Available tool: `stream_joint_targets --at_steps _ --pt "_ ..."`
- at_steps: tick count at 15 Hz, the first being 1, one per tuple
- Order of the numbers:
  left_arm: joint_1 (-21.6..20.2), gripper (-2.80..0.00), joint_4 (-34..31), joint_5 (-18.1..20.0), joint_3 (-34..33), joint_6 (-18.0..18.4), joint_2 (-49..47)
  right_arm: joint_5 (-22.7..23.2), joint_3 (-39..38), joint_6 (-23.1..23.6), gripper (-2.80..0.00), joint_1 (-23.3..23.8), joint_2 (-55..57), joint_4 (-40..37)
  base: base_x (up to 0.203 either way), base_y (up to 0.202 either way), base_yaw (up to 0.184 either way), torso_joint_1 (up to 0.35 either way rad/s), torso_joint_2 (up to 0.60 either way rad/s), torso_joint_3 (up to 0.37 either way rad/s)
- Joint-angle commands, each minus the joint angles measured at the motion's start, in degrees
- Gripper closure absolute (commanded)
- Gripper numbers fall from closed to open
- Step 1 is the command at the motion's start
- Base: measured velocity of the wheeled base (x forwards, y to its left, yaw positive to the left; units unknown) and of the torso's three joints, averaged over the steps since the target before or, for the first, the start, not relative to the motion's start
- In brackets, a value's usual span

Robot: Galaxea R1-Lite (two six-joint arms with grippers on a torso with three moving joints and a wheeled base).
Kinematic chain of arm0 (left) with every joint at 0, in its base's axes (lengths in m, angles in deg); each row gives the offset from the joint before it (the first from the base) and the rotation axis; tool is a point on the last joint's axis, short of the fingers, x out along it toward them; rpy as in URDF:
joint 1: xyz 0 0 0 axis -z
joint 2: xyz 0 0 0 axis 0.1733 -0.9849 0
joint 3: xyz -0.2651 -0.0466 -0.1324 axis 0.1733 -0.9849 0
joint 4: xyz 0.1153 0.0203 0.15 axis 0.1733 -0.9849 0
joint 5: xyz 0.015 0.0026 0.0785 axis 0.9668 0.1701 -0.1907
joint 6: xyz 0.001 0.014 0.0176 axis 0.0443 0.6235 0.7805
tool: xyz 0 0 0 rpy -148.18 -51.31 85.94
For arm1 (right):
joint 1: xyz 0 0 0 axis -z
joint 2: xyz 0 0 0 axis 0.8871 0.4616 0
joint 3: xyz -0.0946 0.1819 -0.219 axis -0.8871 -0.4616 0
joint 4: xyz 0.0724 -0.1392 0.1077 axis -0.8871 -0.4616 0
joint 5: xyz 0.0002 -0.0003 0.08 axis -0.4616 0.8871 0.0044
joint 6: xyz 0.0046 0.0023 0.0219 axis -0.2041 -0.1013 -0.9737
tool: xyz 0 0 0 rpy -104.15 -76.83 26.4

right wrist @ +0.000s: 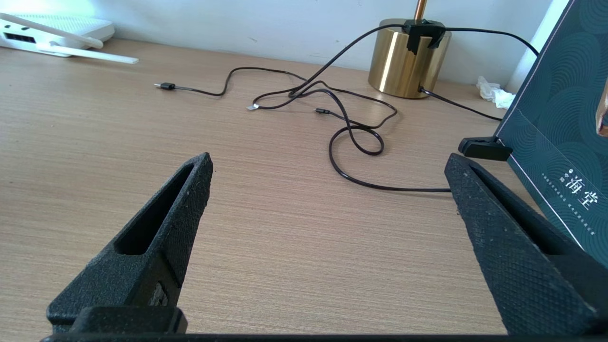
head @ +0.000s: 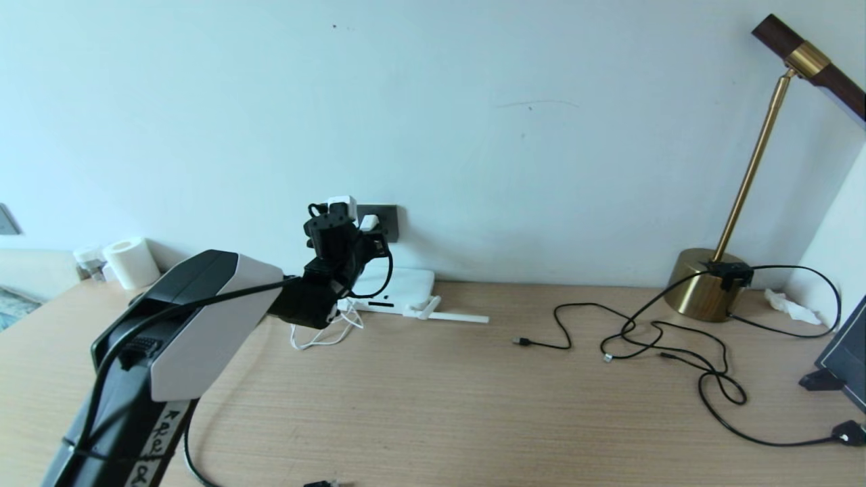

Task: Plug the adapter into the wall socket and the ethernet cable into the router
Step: Pick up plug

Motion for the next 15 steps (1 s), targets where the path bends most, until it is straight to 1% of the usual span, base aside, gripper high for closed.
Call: stream_joint_targets --at_steps 1,3,4,8,15 --pt "-0.23 0.0 0.08 -0.21 -0.14 0.72 -0.73 0.04 -0.62 0.04 -2.8 -0.02 0.01 0.03 0.0 0.0 0.0 0.0 0.0 0.0" --pt "-0.4 0.0 0.42 -0.21 -0.14 2.87 -0.59 0.04 -0.62 0.04 -2.8 -0.02 0.07 0.03 0.0 0.0 0.0 0.0 0.0 0.0" --pt "-0.4 0.0 1.12 -0.16 -0.14 3.36 -0.33 0.04 -0.62 0.04 -2.8 -0.02 0.08 0.03 0.0 0.0 0.0 0.0 0.0 0.0" --pt "0.18 0.0 2.13 -0.21 -2.5 3.41 1.03 0.04 -0.62 0.04 -2.8 -0.02 0.01 0.03 0.0 0.0 0.0 0.0 0.0 0.0" --pt "0.18 0.0 2.54 -0.21 -2.52 3.41 1.38 0.04 -0.62 0.04 -2.8 -0.02 0.06 0.03 0.0 0.0 0.0 0.0 0.0 0.0"
